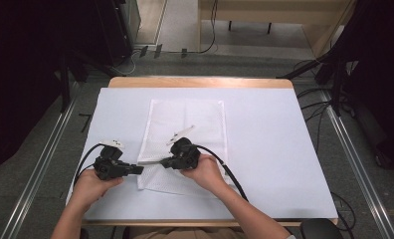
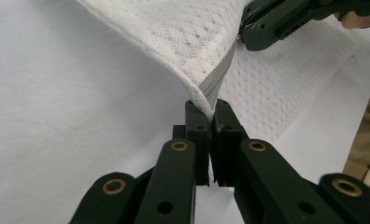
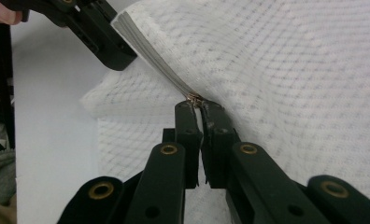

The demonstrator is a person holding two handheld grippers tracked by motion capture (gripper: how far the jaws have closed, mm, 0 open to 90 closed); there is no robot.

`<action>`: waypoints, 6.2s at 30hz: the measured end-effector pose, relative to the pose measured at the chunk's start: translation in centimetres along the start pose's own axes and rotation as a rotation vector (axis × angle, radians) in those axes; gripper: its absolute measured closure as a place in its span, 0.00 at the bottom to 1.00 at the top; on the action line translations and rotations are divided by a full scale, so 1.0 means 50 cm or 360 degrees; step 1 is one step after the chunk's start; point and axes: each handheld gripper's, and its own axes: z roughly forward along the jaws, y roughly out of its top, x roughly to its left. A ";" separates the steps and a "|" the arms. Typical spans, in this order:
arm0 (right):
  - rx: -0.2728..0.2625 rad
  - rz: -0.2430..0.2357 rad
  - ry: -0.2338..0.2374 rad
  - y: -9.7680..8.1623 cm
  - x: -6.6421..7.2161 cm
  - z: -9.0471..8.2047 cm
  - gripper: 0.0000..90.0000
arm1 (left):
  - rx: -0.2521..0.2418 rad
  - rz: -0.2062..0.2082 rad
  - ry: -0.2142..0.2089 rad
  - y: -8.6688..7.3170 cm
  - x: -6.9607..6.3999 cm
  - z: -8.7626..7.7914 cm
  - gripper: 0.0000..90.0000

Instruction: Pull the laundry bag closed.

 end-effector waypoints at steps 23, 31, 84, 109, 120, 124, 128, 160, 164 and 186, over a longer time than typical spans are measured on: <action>0.0029 0.0017 -0.0047 -0.021 -0.019 -0.018 0.98 | 0.0006 -0.0008 -0.0004 -0.002 0.002 -0.001 0.98; 0.0005 0.0060 -0.0007 -0.027 -0.024 -0.022 0.98 | 0.0017 -0.0007 0.0000 -0.003 0.001 -0.002 0.98; 0.0069 0.0102 -0.0153 -0.087 -0.071 -0.100 0.98 | 0.0014 -0.0040 -0.0033 -0.012 0.010 -0.009 0.98; 0.0044 0.0174 -0.0191 -0.114 -0.097 -0.145 0.98 | 0.0021 -0.0057 -0.0055 -0.017 0.014 -0.012 0.98; 0.0039 0.0167 -0.0216 -0.121 -0.103 -0.161 0.98 | 0.0019 -0.0048 -0.0060 -0.018 0.014 -0.015 0.98; 0.0040 0.0184 -0.0224 -0.126 -0.104 -0.167 0.98 | 0.0020 -0.0049 -0.0060 -0.018 0.014 -0.015 0.98; 0.0029 0.0167 -0.0235 -0.129 -0.106 -0.174 0.98 | 0.0019 -0.0047 -0.0064 -0.018 0.014 -0.016 0.98; 0.0058 0.0181 -0.0248 -0.167 -0.129 -0.230 0.98 | 0.0025 -0.0067 -0.0080 -0.022 0.023 -0.015 0.98; 0.0061 0.0199 -0.0236 -0.167 -0.130 -0.230 0.98 | 0.0008 -0.0072 -0.0077 -0.022 0.022 -0.017 0.97; 0.0025 0.0167 -0.0300 -0.166 -0.125 -0.230 0.79 | -0.0044 -0.0108 -0.0017 -0.018 0.027 -0.015 0.65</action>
